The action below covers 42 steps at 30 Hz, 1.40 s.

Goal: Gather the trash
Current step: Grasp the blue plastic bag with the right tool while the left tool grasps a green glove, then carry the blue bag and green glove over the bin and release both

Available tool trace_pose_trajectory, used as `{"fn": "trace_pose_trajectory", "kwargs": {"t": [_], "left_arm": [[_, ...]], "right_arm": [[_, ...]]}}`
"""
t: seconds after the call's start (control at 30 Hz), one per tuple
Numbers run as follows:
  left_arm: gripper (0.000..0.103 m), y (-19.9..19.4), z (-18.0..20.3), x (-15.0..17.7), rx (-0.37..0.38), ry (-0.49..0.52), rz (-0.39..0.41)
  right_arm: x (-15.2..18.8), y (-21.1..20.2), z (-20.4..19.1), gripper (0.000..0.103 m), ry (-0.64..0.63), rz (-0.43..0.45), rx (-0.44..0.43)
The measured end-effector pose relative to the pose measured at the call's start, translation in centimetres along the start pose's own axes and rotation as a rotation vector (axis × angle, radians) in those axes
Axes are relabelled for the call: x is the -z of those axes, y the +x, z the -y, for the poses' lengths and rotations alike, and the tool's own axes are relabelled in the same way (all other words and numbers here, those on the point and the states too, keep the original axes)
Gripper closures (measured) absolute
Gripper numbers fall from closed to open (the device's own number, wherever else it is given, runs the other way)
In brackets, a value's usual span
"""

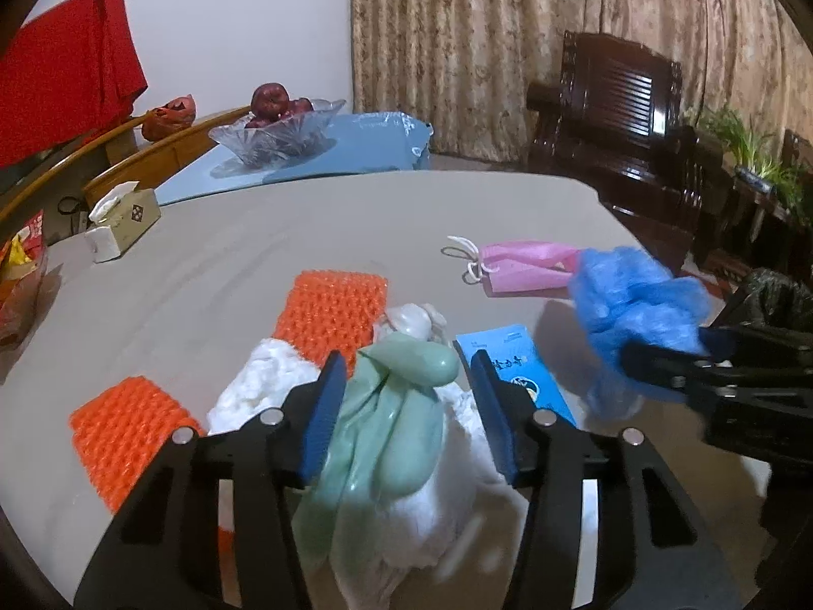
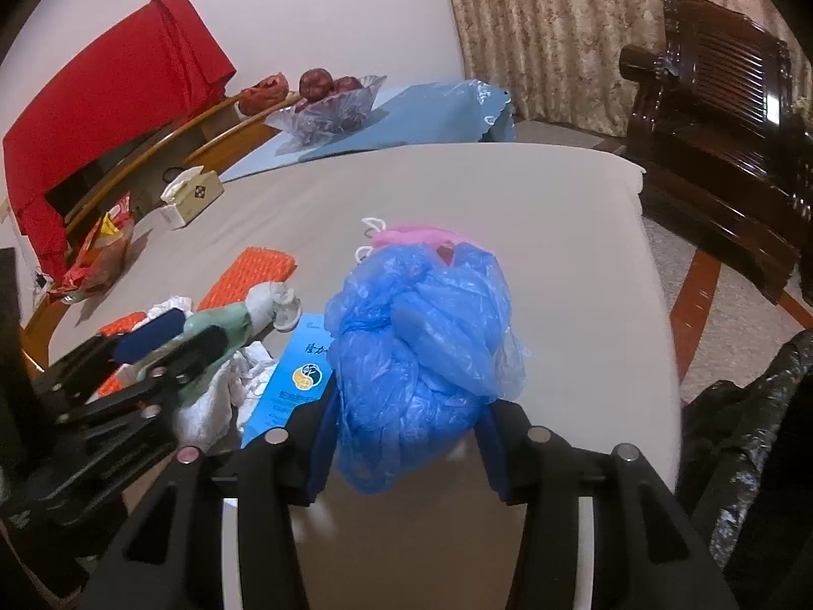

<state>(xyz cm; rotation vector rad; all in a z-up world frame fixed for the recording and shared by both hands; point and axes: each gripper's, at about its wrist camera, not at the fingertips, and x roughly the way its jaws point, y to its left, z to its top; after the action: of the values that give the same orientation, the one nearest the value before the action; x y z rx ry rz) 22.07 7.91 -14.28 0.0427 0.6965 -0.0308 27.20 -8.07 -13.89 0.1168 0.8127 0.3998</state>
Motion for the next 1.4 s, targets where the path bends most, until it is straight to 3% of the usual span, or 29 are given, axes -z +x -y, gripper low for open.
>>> {"fn": "trace_pose_trajectory", "kwargs": {"t": [0.13,0.3,0.53,0.93,1.4], "left_arm": [[0.057,1.0,0.1,-0.2,-0.003,-0.005,-0.028],[0.073,1.7,0.2,-0.3,-0.021,-0.003,-0.054],[0.085,0.6,0.3,-0.3,-0.033,-0.015,-0.025],[0.089,-4.5,2.1,-0.2,0.018,-0.025,0.052],[0.091,-9.9,4.7,-1.6,0.084,-0.012,0.134]], "right_arm": [[-0.1,-0.1,0.0,0.055,-0.001,0.006,0.0],[0.0,0.1,0.0,0.055,0.002,0.004,-0.005],[0.2,-0.7,-0.7,0.055,-0.013,0.016,-0.006],[0.3,-3.8,-0.6,0.055,0.001,0.062,-0.005],[0.4,-10.2,-0.3,0.055,-0.003,0.158,0.014]]}}
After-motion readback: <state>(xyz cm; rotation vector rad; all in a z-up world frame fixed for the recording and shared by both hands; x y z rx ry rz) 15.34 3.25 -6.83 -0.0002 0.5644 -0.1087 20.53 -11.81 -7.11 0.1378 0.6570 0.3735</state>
